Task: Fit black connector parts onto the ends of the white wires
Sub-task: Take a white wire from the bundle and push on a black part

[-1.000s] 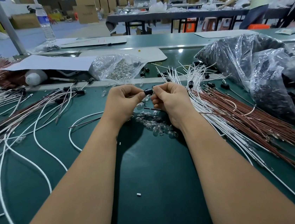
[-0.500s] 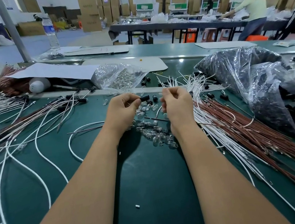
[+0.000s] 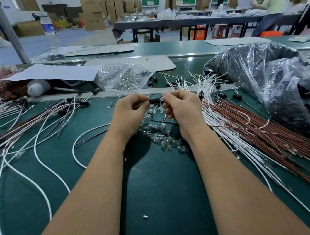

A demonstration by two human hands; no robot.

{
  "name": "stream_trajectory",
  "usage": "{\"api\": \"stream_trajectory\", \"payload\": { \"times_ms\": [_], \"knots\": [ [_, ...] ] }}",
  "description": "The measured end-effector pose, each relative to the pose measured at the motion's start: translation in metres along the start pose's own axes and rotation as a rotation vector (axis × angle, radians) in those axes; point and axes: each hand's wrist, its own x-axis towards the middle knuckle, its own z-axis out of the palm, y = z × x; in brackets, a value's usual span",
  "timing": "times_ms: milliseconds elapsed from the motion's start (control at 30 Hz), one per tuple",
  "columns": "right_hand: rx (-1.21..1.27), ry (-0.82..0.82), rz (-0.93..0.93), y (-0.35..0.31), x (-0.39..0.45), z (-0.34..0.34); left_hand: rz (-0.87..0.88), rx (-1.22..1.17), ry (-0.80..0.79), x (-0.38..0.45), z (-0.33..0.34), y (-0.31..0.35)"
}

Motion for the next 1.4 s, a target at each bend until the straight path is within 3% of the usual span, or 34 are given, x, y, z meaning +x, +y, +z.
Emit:
{"api": "stream_trajectory", "payload": {
  "times_ms": [600,967,1200,1400],
  "knots": [
    [0.112,-0.053,0.033,0.0054,-0.0045,0.0038,-0.079,-0.022,0.011,-0.0018,-0.0013,0.0023],
    [0.119,-0.102,0.111,0.0056,-0.0013,0.0020,-0.042,0.018,-0.011,-0.0044,-0.0004,0.0070],
    [-0.122,0.002,-0.038,0.0027,-0.0028,0.0064,-0.033,0.082,-0.022,-0.0018,0.0016,0.0057],
    [0.036,0.060,-0.027,-0.0014,-0.0014,0.0010,-0.073,0.028,0.007,-0.0013,-0.0034,0.0037]
  ]
}}
